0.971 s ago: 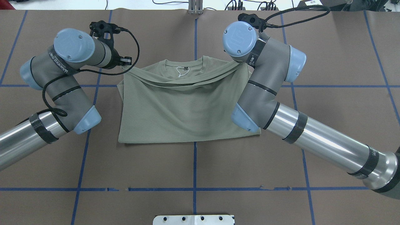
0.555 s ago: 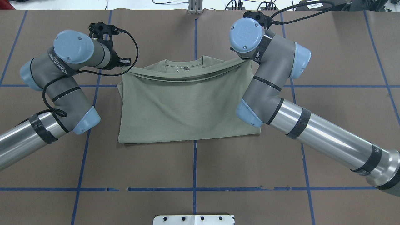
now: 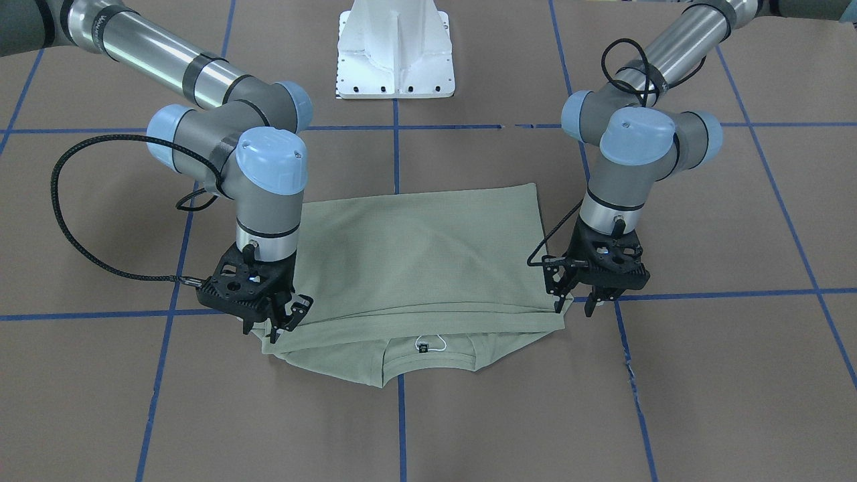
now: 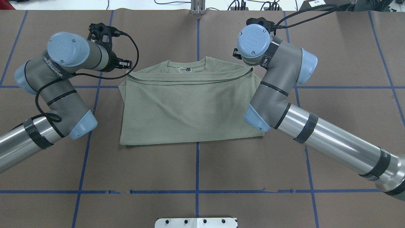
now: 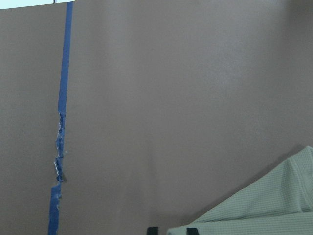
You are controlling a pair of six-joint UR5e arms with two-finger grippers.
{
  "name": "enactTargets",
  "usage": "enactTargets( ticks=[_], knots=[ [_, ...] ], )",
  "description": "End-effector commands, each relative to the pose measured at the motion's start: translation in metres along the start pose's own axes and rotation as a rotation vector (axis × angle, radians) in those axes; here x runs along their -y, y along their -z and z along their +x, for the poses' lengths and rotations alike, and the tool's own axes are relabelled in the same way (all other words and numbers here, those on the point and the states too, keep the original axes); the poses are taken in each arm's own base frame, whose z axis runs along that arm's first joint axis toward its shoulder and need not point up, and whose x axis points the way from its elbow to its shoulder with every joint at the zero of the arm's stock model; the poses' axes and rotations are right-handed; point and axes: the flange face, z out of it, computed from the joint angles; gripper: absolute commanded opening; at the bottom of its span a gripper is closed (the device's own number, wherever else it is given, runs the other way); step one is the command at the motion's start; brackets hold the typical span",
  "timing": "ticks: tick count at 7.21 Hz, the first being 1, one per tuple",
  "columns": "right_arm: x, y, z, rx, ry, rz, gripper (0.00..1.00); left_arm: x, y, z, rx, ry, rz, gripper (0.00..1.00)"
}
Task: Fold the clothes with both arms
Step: 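Lay the hem down near the collar and open both grippers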
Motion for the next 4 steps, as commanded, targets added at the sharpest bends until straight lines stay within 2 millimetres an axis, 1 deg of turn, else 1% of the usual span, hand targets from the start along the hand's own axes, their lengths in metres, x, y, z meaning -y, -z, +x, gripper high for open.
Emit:
enactTargets(
  ticks=[1,2,3,4],
  knots=[
    [-0.001,0.021,0.035,0.063,0.091,-0.033,1.00,-0.059,0.055,-0.012,-0.116,-0.030,-0.011,1.00],
    [-0.001,0.026,0.036,0.072,0.090,-0.030,1.00,-0.113,0.069,-0.017,-0.183,0.032,-0.025,1.00],
    [-0.001,0.026,0.036,0.072,0.090,-0.030,1.00,-0.154,0.061,-0.005,-0.206,0.079,-0.041,1.00],
    [-0.001,0.026,0.036,0.071,0.090,-0.029,1.00,-0.182,0.054,0.017,-0.210,0.105,-0.060,1.00]
  ],
)
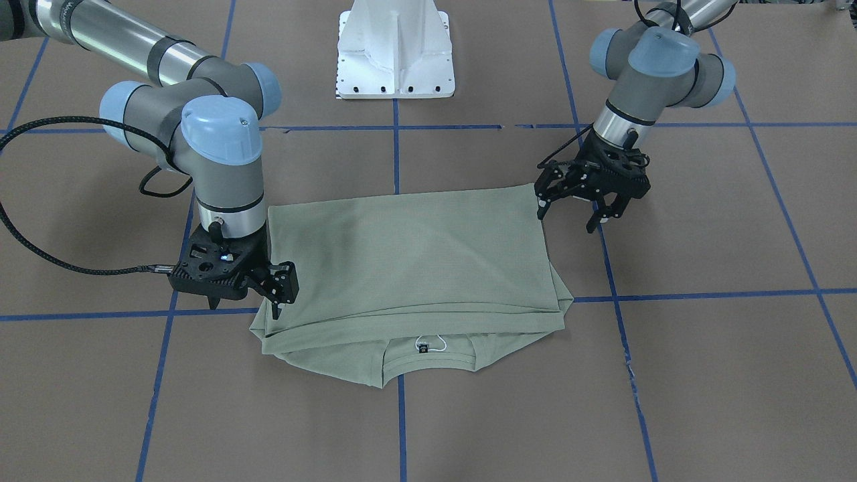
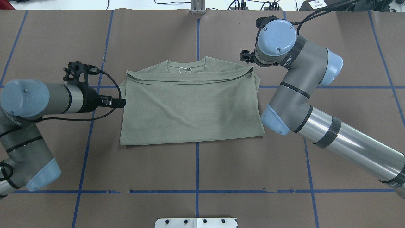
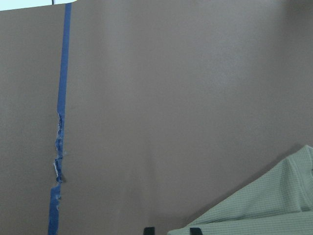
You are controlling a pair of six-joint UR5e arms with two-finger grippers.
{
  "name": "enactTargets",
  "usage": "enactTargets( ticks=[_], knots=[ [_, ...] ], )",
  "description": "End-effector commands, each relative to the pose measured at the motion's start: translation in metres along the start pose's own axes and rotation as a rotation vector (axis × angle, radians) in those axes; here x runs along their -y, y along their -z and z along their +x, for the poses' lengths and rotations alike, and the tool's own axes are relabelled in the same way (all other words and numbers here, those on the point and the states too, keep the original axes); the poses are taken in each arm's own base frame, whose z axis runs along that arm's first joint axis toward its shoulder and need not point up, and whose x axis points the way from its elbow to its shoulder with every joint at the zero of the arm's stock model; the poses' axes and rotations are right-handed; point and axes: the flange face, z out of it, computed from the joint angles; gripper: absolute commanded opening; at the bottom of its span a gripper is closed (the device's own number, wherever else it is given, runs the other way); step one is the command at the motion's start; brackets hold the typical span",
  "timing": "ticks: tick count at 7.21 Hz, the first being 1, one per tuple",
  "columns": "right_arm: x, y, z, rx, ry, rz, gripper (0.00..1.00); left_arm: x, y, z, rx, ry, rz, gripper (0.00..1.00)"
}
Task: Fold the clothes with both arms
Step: 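Lower the left gripper to the folded shirt's side edge and grasp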
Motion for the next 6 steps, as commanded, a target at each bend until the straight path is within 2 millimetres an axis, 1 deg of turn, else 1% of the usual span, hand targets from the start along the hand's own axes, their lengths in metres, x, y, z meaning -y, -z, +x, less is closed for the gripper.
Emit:
enactTargets(
  ticks=[1,2,3,4,6],
  knots=[
    [0.000,0.001,0.002,0.002,0.001,0.001,1.00,-0.066,-0.015,0.020,-0.019,0.067,-0.052,0.99],
    [-0.001,0.001,0.000,0.004,0.001,0.001,1.00,-0.081,-0.021,0.025,-0.008,0.078,-0.053,0.89],
    [-0.001,0.001,0.001,0.002,0.001,0.000,1.00,-0.091,-0.029,0.026,0.003,0.098,-0.064,0.77],
    [-0.001,0.001,0.001,0.002,-0.002,0.000,1.00,-0.094,-0.029,0.027,0.003,0.095,-0.066,0.64],
    [-0.001,0.001,0.001,0.002,-0.002,0.000,1.00,-0.096,-0.031,0.027,0.006,0.094,-0.071,0.57]
  ],
)
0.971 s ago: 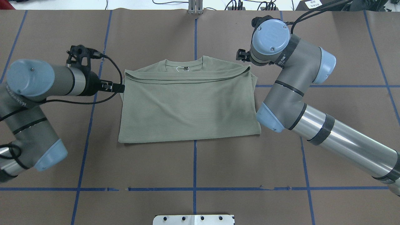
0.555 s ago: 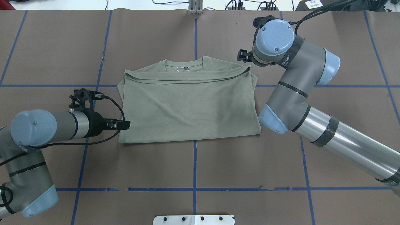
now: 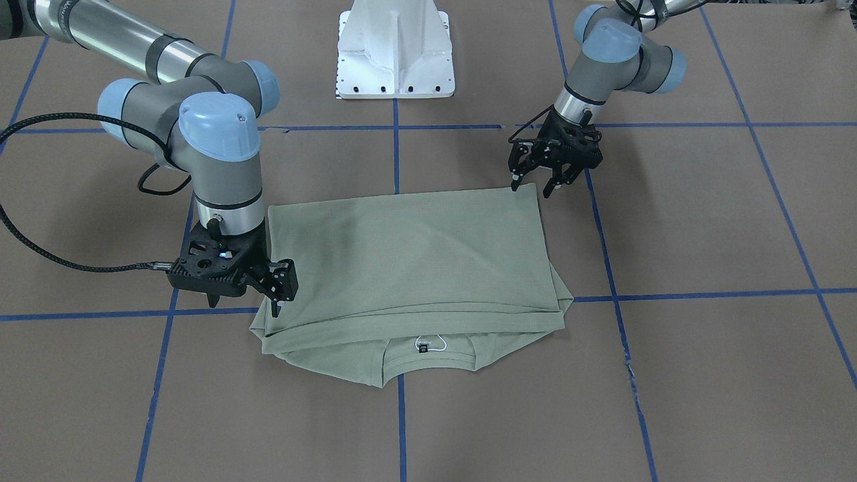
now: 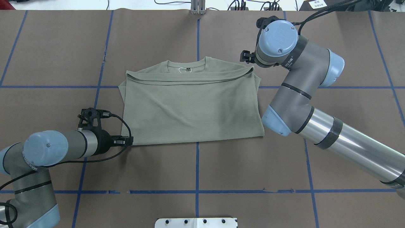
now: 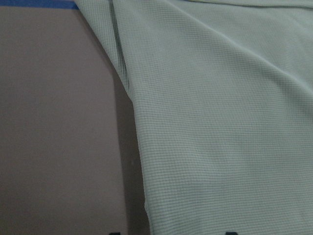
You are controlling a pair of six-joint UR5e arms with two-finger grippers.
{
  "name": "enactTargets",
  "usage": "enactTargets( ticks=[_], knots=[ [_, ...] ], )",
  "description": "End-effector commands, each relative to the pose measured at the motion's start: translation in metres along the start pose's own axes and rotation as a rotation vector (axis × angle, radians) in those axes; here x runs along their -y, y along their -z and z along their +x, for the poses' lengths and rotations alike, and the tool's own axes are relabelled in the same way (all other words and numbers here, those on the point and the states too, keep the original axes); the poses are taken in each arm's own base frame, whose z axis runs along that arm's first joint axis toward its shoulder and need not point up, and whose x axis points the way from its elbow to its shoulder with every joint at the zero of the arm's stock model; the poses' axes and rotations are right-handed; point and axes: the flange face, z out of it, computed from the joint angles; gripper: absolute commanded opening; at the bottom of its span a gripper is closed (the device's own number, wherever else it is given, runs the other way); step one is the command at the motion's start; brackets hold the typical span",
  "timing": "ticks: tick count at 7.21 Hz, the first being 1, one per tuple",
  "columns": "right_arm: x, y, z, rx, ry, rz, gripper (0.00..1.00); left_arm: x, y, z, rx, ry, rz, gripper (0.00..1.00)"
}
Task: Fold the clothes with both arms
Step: 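Lower the left gripper to the folded shirt's side edge and grasp, then drag the folded shirt with the left gripper away from the robot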
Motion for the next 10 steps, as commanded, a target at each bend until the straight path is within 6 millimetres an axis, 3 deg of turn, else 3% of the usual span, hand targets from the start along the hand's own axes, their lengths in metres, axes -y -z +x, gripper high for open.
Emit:
enactTargets(
  ticks=[1,2,3,5,6,7,9,10],
  knots=[
    [0.000,0.000,0.000,0.000,0.001,0.000,1.00,-0.002,-0.001,0.000,0.002,0.002,-0.003,0.43],
    [0.000,0.000,0.000,0.000,0.000,0.000,1.00,-0.002,-0.001,0.000,0.002,0.005,-0.004,0.07],
    [0.000,0.000,0.000,0.000,-0.002,0.000,1.00,0.000,0.001,0.001,-0.002,0.004,0.000,0.00],
    [-0.001,-0.001,0.001,-0.002,-0.002,-0.002,1.00,0.006,0.012,-0.001,-0.007,-0.008,0.008,0.00],
    [-0.001,-0.001,0.001,-0.002,-0.001,-0.002,1.00,0.009,0.018,-0.017,0.014,-0.064,0.013,0.00],
    [-0.001,-0.001,0.001,-0.002,0.002,-0.002,1.00,0.044,0.029,-0.043,0.056,-0.172,0.069,0.00],
    [-0.003,0.001,-0.002,0.005,-0.006,-0.001,1.00,0.132,0.039,-0.125,0.226,-0.270,0.169,0.00],
    [-0.003,0.004,-0.003,0.009,-0.007,0.000,1.00,0.186,0.037,-0.136,0.273,-0.298,0.218,0.00]
  ],
)
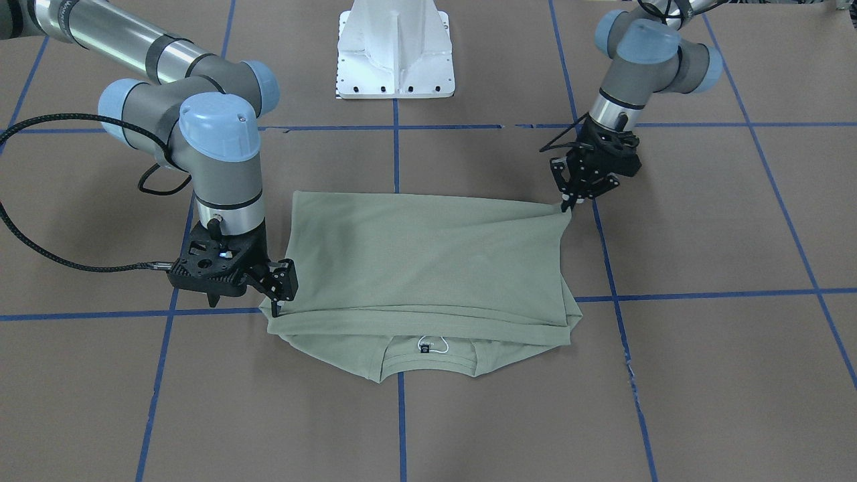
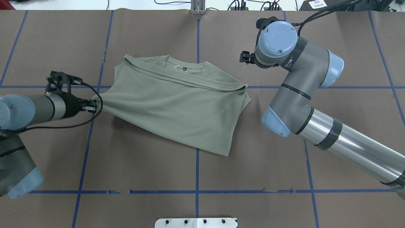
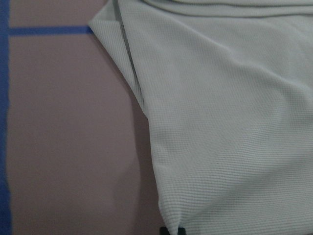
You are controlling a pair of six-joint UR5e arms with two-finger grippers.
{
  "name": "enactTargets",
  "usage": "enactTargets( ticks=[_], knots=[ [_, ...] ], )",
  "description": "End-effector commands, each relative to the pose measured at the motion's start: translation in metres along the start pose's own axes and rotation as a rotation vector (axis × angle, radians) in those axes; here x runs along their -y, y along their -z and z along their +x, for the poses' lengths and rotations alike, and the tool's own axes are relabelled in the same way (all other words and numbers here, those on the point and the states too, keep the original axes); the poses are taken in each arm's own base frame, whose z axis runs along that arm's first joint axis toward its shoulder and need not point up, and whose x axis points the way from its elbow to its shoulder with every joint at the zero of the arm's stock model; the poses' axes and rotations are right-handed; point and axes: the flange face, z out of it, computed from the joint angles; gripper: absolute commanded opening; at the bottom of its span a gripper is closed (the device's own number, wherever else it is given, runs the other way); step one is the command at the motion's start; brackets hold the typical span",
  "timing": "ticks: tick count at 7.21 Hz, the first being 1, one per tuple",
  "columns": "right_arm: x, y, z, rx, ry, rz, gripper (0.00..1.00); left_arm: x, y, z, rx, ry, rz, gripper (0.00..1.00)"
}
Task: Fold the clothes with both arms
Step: 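Drag the folded shirt with the left gripper away from the robot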
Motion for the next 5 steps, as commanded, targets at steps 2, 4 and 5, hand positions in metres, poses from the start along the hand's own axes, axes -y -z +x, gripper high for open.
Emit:
enactTargets(
  ticks=[2,4,5],
  knots=[
    [-0.005,0.009,-0.006,0.021,0.002,0.002,1.00,0.151,-0.075,-0.048,0.195,-0.062,0.031,0.00],
    [-0.011,0.013,-0.010,0.033,-0.002,0.000,1.00,0.228,-0.117,-0.073,0.285,-0.123,0.004,0.00],
    [-0.015,0.017,-0.013,0.043,-0.014,-0.001,1.00,0.232,-0.135,-0.089,0.302,-0.166,-0.006,0.00]
  ],
)
